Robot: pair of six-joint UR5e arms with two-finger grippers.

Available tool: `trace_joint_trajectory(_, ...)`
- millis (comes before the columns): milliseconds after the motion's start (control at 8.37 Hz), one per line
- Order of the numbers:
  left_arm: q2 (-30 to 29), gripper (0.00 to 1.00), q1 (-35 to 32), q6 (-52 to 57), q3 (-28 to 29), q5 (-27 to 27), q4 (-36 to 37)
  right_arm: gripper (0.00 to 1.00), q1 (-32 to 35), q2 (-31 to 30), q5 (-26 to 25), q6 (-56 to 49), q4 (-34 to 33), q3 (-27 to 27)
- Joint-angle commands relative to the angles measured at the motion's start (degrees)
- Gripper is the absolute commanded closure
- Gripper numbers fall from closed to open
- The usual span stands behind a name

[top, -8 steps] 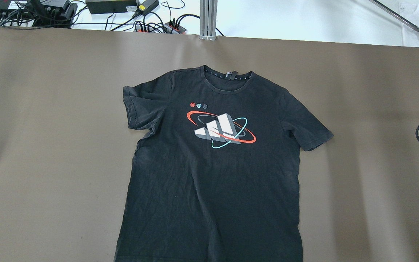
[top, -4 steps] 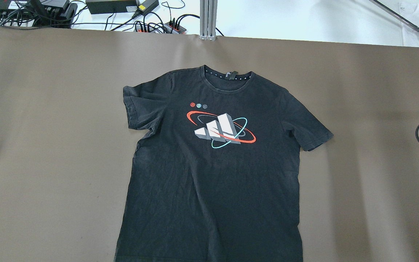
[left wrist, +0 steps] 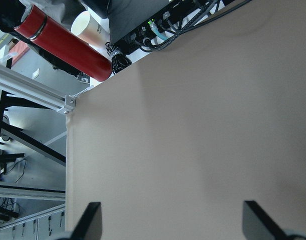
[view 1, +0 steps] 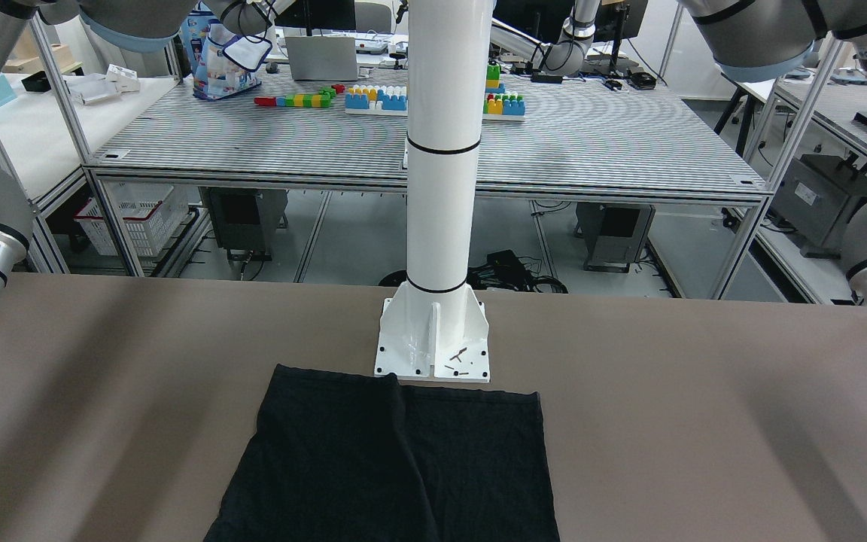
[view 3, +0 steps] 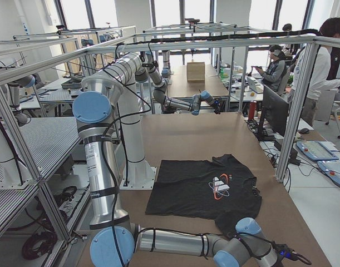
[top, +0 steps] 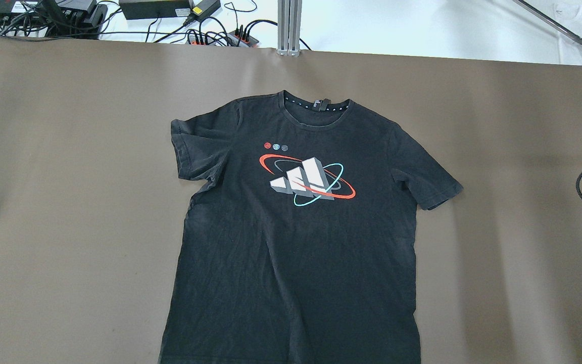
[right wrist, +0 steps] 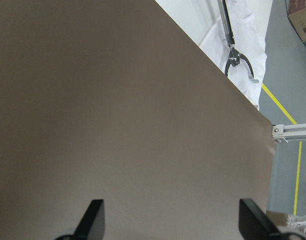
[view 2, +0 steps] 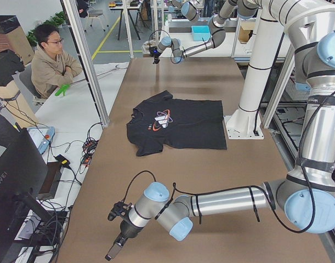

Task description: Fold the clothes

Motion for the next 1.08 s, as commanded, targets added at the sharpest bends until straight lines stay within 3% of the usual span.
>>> trace_joint_trajectory(0,-0.08,0.0,0.04,-0.09,-0.09,0.0,0.0,0.06,-2.04,0.71,-0.26,6.2,0.0,0.37)
trace_joint_trajectory(239,-0.08,0.0,0.04,-0.44,-0.27,0.0,0.0,0.06,-3.44,2.81,0.79,16.8,0.0,1.77)
trace_joint_trajectory(598,0.0,0.0,0.04,-0.61,-0.62,0.0,0.0,0.06,-9.67,3.18,10.35,39.9,1.4,7.91)
trace_joint_trajectory(956,0.0,0.0,0.04,-0.7,-0.88,0.0,0.0,0.07,-16.52,3.09,10.9,59.52,6.49,11.09)
